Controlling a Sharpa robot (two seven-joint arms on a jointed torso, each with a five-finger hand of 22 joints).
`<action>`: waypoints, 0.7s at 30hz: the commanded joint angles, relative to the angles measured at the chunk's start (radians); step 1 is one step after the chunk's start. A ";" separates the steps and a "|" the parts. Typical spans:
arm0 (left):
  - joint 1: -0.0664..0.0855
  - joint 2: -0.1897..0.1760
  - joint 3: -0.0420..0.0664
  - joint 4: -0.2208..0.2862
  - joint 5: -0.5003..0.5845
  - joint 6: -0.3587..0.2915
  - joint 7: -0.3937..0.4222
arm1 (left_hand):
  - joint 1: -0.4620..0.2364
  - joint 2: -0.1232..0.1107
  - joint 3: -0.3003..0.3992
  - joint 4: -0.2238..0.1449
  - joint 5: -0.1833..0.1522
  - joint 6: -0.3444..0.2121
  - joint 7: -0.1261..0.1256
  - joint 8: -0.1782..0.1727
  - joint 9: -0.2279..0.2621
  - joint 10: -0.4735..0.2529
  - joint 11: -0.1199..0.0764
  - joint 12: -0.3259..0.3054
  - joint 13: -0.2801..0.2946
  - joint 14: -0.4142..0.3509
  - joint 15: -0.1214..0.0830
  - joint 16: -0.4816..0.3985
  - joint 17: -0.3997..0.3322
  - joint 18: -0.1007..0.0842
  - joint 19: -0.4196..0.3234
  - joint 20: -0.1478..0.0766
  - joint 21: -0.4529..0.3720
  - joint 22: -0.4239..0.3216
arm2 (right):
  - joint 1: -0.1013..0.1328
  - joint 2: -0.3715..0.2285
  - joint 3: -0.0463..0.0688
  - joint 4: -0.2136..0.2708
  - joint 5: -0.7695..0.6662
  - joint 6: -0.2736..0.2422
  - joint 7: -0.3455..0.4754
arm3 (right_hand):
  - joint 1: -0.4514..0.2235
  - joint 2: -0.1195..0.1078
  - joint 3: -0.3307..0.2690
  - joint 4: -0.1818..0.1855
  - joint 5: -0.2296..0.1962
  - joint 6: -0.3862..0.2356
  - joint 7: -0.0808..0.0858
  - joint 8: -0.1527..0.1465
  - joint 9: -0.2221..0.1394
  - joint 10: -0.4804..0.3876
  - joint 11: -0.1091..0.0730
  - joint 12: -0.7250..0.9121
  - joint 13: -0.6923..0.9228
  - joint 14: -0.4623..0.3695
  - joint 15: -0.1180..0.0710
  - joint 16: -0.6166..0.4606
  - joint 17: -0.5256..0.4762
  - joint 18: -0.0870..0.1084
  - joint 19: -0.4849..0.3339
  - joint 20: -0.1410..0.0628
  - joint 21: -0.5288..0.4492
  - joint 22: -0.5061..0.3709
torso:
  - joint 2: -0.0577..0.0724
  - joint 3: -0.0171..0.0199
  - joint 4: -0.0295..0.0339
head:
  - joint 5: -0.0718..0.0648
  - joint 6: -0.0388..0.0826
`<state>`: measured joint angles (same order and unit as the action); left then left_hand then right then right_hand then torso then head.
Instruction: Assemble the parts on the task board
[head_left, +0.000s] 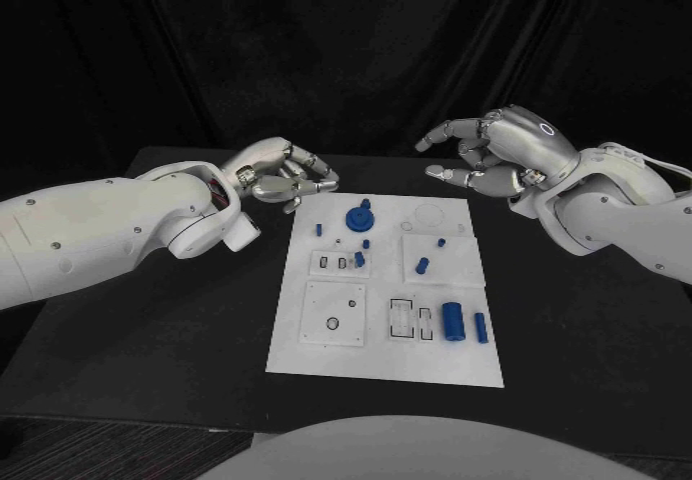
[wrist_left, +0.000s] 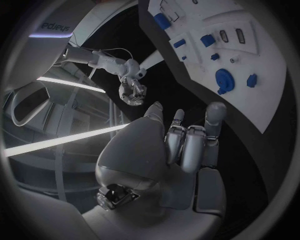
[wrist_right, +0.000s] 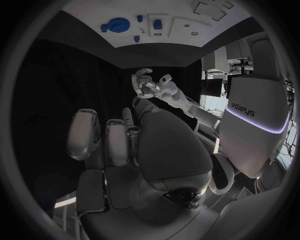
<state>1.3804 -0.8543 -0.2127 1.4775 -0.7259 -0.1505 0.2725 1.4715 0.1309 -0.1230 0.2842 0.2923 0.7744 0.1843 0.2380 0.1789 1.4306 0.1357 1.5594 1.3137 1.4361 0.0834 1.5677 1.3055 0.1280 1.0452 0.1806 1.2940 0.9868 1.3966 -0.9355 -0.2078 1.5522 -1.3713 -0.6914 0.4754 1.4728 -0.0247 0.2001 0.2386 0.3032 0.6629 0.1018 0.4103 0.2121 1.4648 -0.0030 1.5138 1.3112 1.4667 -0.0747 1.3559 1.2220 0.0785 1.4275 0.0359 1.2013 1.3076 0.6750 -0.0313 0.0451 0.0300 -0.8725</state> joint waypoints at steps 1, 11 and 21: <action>0.003 0.012 0.001 0.003 -0.141 0.068 -0.208 | -0.034 0.007 -0.012 0.004 -0.020 0.028 -0.011 0.062 0.038 0.140 -0.023 0.011 0.257 0.135 -0.011 0.003 0.265 -0.027 0.119 0.000 0.110 0.169 | -0.014 -0.015 0.000 0.005 -0.009 -0.042 0.012 | 0.004 0.002 0.000 0.004 0.007 0.004 0.000 0.004 -0.002 0.017 0.001 -0.005 0.123 0.035 0.005 -0.007 -0.005 0.006 -0.002 0.004 -0.006 0.100 | -0.010 0.0081 -0.0151 | 0.006 0.000; 0.007 0.030 0.002 0.026 -0.157 0.169 -0.348 | -0.125 0.028 -0.041 0.004 -0.084 0.012 -0.034 0.141 0.110 0.140 -0.049 0.011 0.257 0.135 -0.042 0.003 0.265 -0.050 0.236 -0.027 0.175 0.292 | -0.051 -0.020 0.000 -0.010 -0.012 0.001 -0.027 | -0.001 0.002 0.001 0.013 0.007 -0.010 0.004 0.001 -0.009 0.009 0.004 -0.011 0.111 0.032 0.007 -0.018 -0.021 0.009 -0.007 0.005 -0.023 0.094 | -0.030 0.0249 -0.0436 | 0.031 0.000; 0.012 0.057 0.002 0.032 -0.362 0.221 -0.241 | -0.008 0.001 0.010 -0.005 -0.130 -0.078 -0.004 0.085 0.094 -0.621 -0.008 -0.334 -0.209 -0.551 0.011 -0.170 -0.175 0.036 -0.399 0.010 -0.225 -0.145 | -0.068 0.003 0.000 -0.026 -0.012 0.046 -0.023 | -0.005 0.006 0.003 0.019 0.004 -0.008 0.000 0.005 -0.013 0.003 0.003 -0.016 0.101 0.029 0.007 -0.027 -0.032 0.011 -0.011 0.006 -0.036 0.089 | -0.043 0.0458 -0.0505 | 0.020 0.000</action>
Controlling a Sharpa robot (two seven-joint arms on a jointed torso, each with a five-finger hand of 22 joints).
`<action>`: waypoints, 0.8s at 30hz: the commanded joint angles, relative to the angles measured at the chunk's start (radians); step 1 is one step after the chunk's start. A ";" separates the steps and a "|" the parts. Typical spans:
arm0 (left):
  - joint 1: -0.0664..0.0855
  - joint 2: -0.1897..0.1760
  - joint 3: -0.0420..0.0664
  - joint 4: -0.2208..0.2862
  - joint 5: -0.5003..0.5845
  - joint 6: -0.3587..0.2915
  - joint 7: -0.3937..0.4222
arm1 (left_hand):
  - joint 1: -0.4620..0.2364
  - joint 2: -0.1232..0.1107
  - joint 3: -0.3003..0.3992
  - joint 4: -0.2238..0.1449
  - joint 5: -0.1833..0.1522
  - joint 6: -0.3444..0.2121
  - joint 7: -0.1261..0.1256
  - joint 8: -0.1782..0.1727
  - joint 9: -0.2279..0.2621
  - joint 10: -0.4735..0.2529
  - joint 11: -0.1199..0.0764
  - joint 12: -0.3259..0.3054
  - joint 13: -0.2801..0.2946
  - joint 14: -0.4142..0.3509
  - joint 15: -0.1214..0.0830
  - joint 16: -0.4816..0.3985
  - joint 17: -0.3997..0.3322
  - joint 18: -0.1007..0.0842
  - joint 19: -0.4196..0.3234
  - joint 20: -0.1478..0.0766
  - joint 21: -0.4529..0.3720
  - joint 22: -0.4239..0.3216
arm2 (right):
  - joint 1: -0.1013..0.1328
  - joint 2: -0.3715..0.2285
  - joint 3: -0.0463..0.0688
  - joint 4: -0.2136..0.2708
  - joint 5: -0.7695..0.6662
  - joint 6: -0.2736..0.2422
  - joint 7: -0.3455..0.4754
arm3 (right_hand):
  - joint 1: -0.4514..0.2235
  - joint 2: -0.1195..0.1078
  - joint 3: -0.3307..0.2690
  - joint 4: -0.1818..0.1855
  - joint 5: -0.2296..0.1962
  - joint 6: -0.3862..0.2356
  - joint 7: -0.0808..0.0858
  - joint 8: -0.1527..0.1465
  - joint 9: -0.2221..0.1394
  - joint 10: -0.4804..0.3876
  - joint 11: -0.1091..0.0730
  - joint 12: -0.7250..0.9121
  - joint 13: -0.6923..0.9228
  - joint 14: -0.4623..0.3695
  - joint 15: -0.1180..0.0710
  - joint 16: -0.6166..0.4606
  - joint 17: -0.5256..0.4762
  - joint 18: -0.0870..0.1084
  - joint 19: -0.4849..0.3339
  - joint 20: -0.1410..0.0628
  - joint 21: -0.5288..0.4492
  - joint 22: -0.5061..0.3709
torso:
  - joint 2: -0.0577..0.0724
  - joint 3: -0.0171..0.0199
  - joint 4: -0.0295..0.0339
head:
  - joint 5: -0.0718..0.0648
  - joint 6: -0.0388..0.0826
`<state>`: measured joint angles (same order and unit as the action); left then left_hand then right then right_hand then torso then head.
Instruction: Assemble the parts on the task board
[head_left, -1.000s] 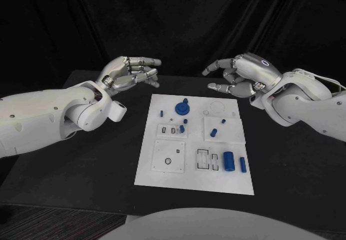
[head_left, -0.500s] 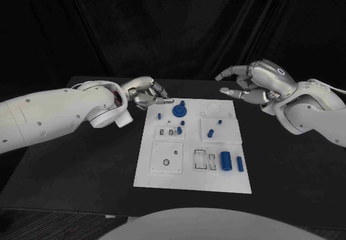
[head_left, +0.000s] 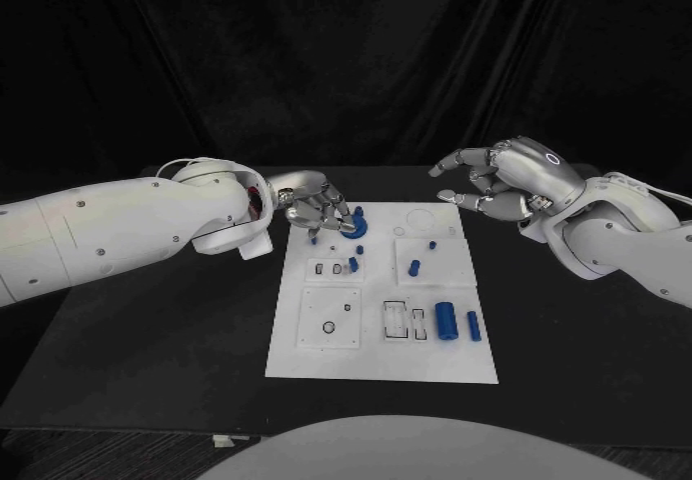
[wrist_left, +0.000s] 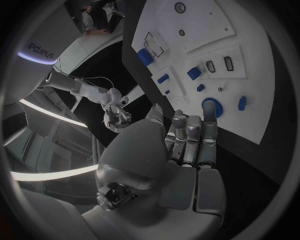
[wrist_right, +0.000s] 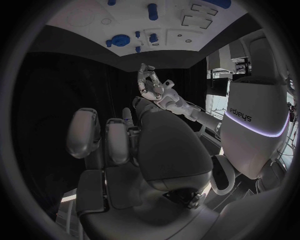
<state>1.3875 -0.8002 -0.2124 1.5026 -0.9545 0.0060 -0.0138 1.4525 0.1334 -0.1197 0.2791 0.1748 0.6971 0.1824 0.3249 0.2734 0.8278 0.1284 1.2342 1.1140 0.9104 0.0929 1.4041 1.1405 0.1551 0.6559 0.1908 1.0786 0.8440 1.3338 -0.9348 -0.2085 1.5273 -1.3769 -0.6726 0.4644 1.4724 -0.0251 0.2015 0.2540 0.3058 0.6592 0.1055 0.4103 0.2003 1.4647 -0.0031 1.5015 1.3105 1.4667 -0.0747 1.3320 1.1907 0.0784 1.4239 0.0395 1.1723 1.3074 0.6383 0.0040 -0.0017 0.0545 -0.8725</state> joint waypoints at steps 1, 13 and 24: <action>0.006 0.003 0.001 0.009 -0.145 0.073 0.044 | 0.035 -0.024 0.009 -0.027 -0.119 0.008 -0.016 0.018 0.010 0.081 -0.018 0.051 0.051 0.120 -0.011 0.043 0.086 0.014 0.007 -0.002 0.004 0.012 | -0.006 0.003 0.001 -0.002 -0.007 0.030 -0.011 | -0.004 0.006 0.002 0.003 0.002 -0.004 -0.005 0.005 -0.001 0.003 0.002 -0.004 0.102 0.029 0.007 -0.004 -0.001 0.011 -0.008 0.002 -0.007 0.089 | -0.007 0.0120 -0.0042 | -0.007 0.000; 0.015 0.020 0.001 0.012 -0.220 0.117 -0.059 | -0.113 -0.058 -0.034 -0.029 -0.122 -0.016 -0.047 0.372 0.240 0.743 -0.055 0.337 0.457 0.660 -0.058 0.167 0.430 -0.133 0.818 -0.040 0.458 0.661 | -0.027 0.014 0.001 -0.024 -0.007 0.053 0.010 | 0.007 0.010 0.016 -0.001 0.035 -0.017 -0.012 0.004 -0.014 -0.010 -0.004 -0.013 0.084 0.024 0.003 -0.019 -0.019 0.014 -0.014 -0.001 -0.026 0.083 | -0.019 0.0394 -0.0088 | -0.009 0.000; 0.012 0.062 0.001 -0.001 -0.226 0.136 -0.266 | -0.319 -0.017 -0.054 0.008 -0.118 0.044 -0.095 0.460 0.381 0.743 -0.101 0.337 0.457 0.660 -0.104 0.167 0.430 -0.150 0.894 -0.086 0.484 0.712 | -0.049 0.018 0.001 -0.036 -0.007 0.080 0.005 | -0.004 0.011 0.016 0.008 0.044 -0.019 -0.013 0.006 -0.018 -0.010 -0.005 -0.014 0.084 0.025 0.001 -0.016 -0.013 0.013 -0.013 -0.002 -0.024 0.086 | -0.025 0.0491 -0.0135 | -0.004 0.000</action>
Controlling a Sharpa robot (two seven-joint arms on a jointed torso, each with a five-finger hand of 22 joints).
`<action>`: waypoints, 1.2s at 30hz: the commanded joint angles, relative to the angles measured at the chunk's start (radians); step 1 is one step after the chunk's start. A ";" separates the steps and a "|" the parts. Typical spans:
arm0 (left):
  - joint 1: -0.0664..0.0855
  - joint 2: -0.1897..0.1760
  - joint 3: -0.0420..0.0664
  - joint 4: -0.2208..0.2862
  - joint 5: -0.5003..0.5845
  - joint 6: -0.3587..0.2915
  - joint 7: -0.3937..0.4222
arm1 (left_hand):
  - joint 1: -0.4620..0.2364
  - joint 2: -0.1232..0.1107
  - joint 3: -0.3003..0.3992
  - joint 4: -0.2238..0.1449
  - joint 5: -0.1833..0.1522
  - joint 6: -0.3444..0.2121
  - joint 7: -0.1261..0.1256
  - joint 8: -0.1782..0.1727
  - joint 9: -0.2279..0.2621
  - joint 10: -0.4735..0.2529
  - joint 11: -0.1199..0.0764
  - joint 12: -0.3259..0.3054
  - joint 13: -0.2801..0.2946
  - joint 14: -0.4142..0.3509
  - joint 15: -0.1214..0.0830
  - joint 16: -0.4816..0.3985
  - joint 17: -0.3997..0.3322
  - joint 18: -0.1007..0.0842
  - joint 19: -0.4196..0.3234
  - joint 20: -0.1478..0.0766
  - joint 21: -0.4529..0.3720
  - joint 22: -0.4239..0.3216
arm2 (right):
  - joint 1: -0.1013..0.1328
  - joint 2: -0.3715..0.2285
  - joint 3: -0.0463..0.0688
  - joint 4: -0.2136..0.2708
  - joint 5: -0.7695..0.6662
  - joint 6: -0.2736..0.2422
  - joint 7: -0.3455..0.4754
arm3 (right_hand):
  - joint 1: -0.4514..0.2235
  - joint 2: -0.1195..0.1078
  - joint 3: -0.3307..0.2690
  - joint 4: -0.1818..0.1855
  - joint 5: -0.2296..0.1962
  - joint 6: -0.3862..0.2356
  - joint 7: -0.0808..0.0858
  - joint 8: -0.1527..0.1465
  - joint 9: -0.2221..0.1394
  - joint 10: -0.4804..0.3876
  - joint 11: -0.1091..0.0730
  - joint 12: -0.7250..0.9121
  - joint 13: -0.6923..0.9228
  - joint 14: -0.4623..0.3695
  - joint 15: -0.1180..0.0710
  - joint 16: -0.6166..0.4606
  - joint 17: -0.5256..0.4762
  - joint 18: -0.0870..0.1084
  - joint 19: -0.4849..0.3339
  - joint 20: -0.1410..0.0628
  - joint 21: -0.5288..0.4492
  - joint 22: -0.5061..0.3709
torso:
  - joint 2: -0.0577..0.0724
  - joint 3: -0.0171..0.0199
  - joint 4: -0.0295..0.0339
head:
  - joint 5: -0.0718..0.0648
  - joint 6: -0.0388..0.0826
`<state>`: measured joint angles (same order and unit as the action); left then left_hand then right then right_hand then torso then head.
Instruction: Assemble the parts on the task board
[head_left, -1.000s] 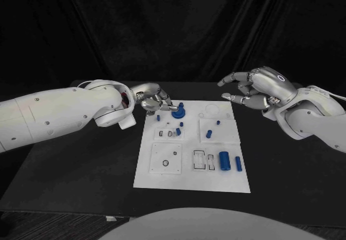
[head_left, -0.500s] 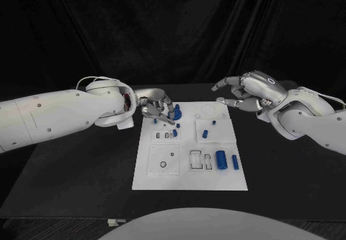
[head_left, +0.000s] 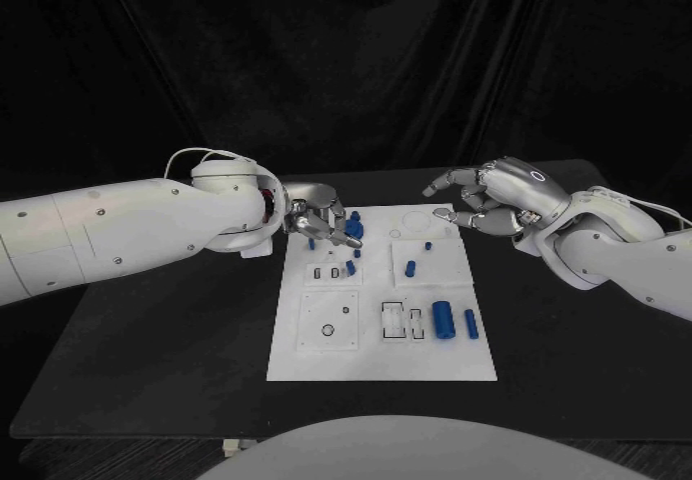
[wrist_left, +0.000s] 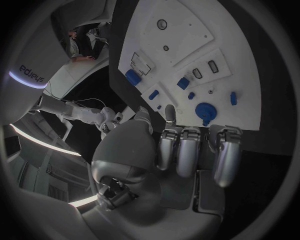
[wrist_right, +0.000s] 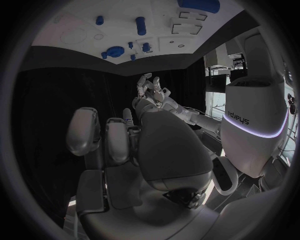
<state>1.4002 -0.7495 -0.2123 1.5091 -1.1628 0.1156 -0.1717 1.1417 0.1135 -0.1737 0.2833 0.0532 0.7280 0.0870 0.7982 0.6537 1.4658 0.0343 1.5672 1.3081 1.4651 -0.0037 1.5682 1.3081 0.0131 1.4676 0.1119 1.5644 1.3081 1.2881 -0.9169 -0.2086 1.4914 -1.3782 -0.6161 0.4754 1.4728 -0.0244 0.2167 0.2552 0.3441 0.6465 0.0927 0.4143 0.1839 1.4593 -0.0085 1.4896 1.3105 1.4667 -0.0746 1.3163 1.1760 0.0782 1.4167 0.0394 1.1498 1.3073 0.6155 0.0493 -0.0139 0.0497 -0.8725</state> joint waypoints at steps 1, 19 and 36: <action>-0.001 0.016 0.001 -0.011 -0.017 0.029 -0.119 | -0.011 0.005 0.002 0.001 0.006 0.028 -0.003 -0.037 -0.002 0.105 -0.010 0.004 0.263 0.106 -0.010 0.003 0.263 -0.007 0.080 -0.012 -0.003 0.245 | -0.004 0.000 0.001 0.000 -0.005 0.027 -0.010 | -0.005 0.011 0.001 0.007 0.006 -0.006 0.000 0.002 -0.002 -0.005 0.001 -0.002 0.083 0.025 0.001 0.000 0.003 0.014 -0.006 -0.002 -0.002 0.085 | -0.003 0.0042 -0.0014 | 0.000 0.000; -0.039 0.081 0.001 -0.071 -0.018 0.071 -0.235 | -0.076 0.027 0.016 -0.005 0.020 0.229 -0.018 -0.337 -0.090 0.105 -0.028 0.004 0.263 0.106 -0.030 0.003 0.263 -0.005 0.074 -0.034 -0.008 0.242 | -0.006 -0.004 0.001 0.000 -0.005 0.054 -0.051 | -0.006 0.017 0.010 0.008 0.030 -0.013 0.004 -0.002 -0.011 -0.002 0.002 0.001 0.087 0.031 0.001 0.010 0.017 0.011 0.001 -0.003 0.006 0.090 | -0.005 -0.0003 -0.0014 | 0.006 0.000; -0.084 0.128 0.001 -0.118 -0.018 0.053 -0.224 | -0.056 0.022 0.038 -0.026 0.048 0.298 -0.030 -0.390 -0.100 0.105 -0.038 0.004 0.263 0.106 -0.038 0.003 0.263 -0.005 0.076 -0.038 -0.008 0.243 | -0.012 -0.001 0.001 -0.003 0.001 0.053 -0.057 | -0.011 0.021 0.013 0.011 0.033 -0.017 0.008 -0.004 -0.015 -0.003 0.004 0.000 0.085 0.034 0.002 0.016 0.026 0.010 0.004 -0.003 0.011 0.093 | -0.006 -0.0002 -0.0003 | 0.002 0.000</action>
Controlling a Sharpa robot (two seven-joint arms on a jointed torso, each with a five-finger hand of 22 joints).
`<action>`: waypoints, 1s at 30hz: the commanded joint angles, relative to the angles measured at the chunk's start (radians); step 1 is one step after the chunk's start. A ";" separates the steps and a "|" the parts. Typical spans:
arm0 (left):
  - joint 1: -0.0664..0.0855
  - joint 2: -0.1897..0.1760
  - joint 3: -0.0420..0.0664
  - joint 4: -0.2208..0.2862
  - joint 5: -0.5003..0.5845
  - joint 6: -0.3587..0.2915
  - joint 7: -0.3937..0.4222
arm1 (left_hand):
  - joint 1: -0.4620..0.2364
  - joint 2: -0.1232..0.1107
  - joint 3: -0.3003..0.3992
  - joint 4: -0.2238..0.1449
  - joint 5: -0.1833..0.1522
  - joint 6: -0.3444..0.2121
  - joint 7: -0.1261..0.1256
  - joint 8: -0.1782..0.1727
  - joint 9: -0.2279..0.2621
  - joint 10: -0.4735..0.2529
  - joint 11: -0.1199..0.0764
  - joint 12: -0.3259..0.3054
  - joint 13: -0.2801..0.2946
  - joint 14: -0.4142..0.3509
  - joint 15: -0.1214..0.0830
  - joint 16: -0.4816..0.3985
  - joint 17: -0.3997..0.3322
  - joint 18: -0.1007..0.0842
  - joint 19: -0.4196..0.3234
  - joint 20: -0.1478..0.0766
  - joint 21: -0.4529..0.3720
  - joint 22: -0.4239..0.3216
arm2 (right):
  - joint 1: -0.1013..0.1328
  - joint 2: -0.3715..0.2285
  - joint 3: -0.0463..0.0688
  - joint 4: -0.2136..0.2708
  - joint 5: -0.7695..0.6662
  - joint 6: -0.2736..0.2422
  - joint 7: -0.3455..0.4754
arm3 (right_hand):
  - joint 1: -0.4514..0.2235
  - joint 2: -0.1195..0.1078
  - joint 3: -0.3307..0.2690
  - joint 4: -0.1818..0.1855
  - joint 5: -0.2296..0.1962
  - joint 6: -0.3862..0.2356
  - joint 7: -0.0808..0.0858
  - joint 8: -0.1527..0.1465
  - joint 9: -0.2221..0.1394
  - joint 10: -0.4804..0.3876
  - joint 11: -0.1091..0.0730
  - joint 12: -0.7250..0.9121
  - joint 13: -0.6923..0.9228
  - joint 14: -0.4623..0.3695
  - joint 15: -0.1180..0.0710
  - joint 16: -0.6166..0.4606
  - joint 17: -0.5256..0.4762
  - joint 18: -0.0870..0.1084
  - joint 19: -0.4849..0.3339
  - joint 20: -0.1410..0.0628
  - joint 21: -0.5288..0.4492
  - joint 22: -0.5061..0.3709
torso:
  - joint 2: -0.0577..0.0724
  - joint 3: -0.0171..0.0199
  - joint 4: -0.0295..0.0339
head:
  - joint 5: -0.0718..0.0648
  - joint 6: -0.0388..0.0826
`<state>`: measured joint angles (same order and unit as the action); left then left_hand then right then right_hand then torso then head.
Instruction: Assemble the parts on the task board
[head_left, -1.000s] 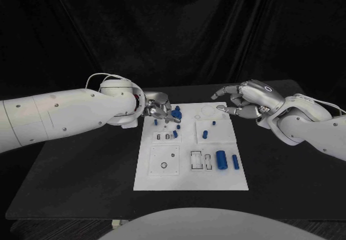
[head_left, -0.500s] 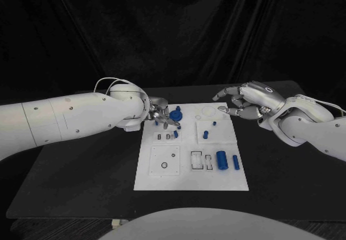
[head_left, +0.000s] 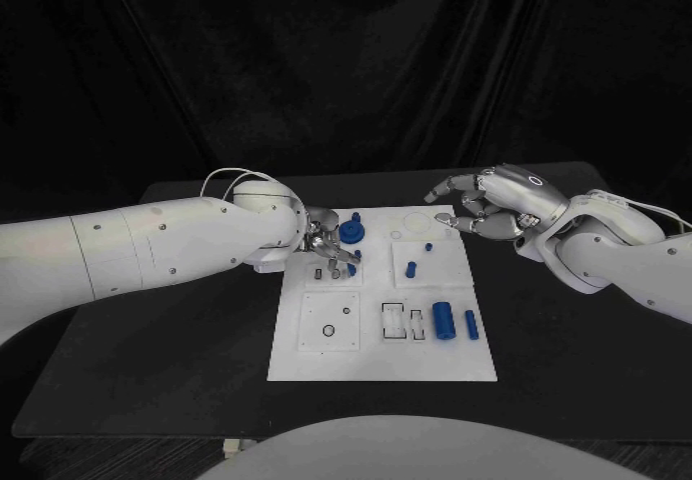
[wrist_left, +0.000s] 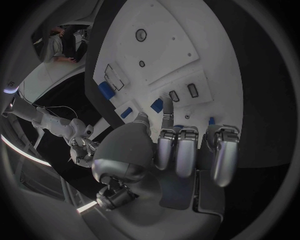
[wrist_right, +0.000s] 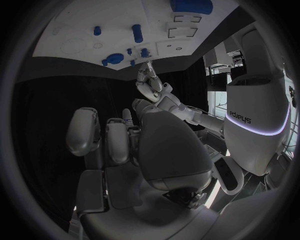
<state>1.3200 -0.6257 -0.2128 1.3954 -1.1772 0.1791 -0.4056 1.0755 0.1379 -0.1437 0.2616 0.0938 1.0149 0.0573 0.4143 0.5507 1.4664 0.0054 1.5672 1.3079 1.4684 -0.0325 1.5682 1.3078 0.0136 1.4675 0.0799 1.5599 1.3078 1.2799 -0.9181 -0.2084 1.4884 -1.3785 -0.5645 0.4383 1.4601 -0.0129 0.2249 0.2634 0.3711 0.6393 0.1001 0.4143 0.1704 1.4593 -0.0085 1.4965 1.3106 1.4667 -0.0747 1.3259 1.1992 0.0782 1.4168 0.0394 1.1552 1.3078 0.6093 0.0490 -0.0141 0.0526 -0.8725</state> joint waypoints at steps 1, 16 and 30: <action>-0.004 0.007 0.001 -0.007 -0.003 -0.014 0.013 | 0.011 -0.003 0.008 -0.005 0.009 0.012 0.000 -0.007 0.003 0.104 -0.009 0.004 0.263 0.102 -0.009 0.003 0.263 -0.006 0.076 -0.006 -0.003 0.243 | -0.004 0.001 0.001 -0.001 0.003 0.001 -0.019 | 0.002 0.009 0.005 0.003 0.006 -0.009 0.000 -0.004 -0.001 -0.003 0.004 -0.007 0.085 0.034 0.002 0.006 0.003 0.010 0.004 -0.003 0.005 0.092 | 0.000 -0.0002 -0.0002 | -0.001 0.000; -0.009 0.035 0.001 -0.039 -0.003 -0.030 0.045 | 0.016 -0.003 0.014 -0.011 0.017 0.018 -0.002 -0.012 0.012 0.104 -0.011 0.004 0.263 0.102 -0.011 0.003 0.263 -0.001 0.060 -0.009 -0.012 0.231 | -0.007 0.003 0.001 -0.005 0.009 -0.015 -0.031 | 0.002 0.011 0.008 0.002 0.010 -0.010 0.002 -0.006 -0.004 -0.004 0.005 -0.008 0.082 0.038 0.003 0.014 0.013 0.008 0.008 -0.003 0.013 0.096 | -0.001 0.0001 -0.0001 | 0.006 0.000; -0.017 0.053 0.001 -0.061 -0.003 -0.023 0.039 | 0.020 -0.004 0.020 -0.016 0.020 0.025 -0.005 -0.011 0.025 0.104 -0.013 0.004 0.263 0.102 -0.013 0.003 0.263 0.000 0.056 -0.011 -0.014 0.229 | -0.007 0.009 0.001 -0.009 0.009 -0.007 -0.040 | 0.003 0.012 0.010 0.000 0.012 -0.010 0.003 -0.006 -0.005 -0.006 0.006 -0.010 0.078 0.039 0.003 0.015 0.014 0.008 0.009 -0.002 0.013 0.097 | -0.001 0.0004 0.0003 | 0.000 0.000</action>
<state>1.3054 -0.5751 -0.2124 1.3346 -1.1783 0.1534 -0.3790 1.0870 0.1346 -0.1287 0.2465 0.1082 1.0329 0.0535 0.4082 0.5742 1.4666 -0.0014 1.5672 1.3078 1.4687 -0.0393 1.5682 1.3075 0.0138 1.4640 0.0763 1.5522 1.3076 1.2756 -0.9094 -0.2084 1.4806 -1.3710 -0.5663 0.4215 1.4646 -0.0087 0.2306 0.2633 0.3788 0.6357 0.1036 0.4143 0.1663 1.4559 -0.0051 1.4907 1.3649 1.4668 -0.0747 1.3365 1.2125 0.0782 1.4205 0.0357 1.1664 1.3076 0.6082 0.0495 -0.0141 0.0536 -0.8725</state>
